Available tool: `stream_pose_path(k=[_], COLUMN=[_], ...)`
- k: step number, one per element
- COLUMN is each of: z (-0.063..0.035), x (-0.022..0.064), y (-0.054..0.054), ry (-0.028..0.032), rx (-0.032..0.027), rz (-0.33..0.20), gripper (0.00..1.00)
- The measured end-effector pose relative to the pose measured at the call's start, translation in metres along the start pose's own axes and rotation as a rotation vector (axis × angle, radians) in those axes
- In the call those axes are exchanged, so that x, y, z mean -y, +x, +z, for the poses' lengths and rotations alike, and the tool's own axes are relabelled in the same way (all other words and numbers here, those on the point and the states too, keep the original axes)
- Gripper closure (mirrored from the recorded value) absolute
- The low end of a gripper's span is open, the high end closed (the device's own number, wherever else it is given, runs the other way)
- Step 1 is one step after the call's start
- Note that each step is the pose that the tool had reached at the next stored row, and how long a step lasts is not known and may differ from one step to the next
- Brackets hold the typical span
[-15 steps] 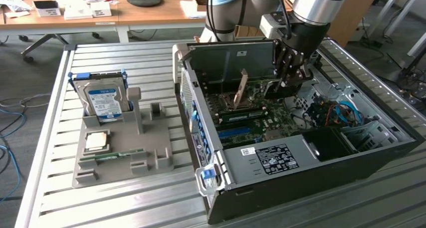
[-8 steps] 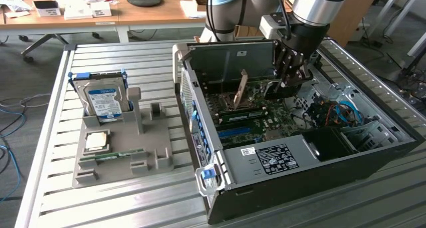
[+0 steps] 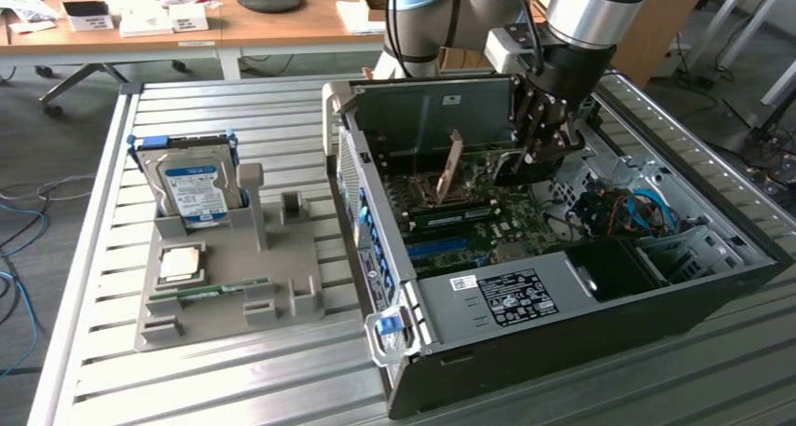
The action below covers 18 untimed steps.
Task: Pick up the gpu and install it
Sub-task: 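Insert the gpu into the slot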
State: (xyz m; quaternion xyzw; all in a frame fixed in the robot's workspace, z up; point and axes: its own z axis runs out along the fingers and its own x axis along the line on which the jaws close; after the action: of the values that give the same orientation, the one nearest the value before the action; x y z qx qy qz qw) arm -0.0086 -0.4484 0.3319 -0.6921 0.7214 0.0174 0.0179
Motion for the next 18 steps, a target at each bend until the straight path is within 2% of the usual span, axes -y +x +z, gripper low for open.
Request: stream_pose_path(k=[9, 18], z=[0.0002, 0.0002], x=[-0.0066, -0.0072], y=[0.0003, 0.0003], ry=[0.0000, 0.0000], rx=[0.0000, 0.0000], rz=[0.000, 0.000], gripper=[0.73, 0.73])
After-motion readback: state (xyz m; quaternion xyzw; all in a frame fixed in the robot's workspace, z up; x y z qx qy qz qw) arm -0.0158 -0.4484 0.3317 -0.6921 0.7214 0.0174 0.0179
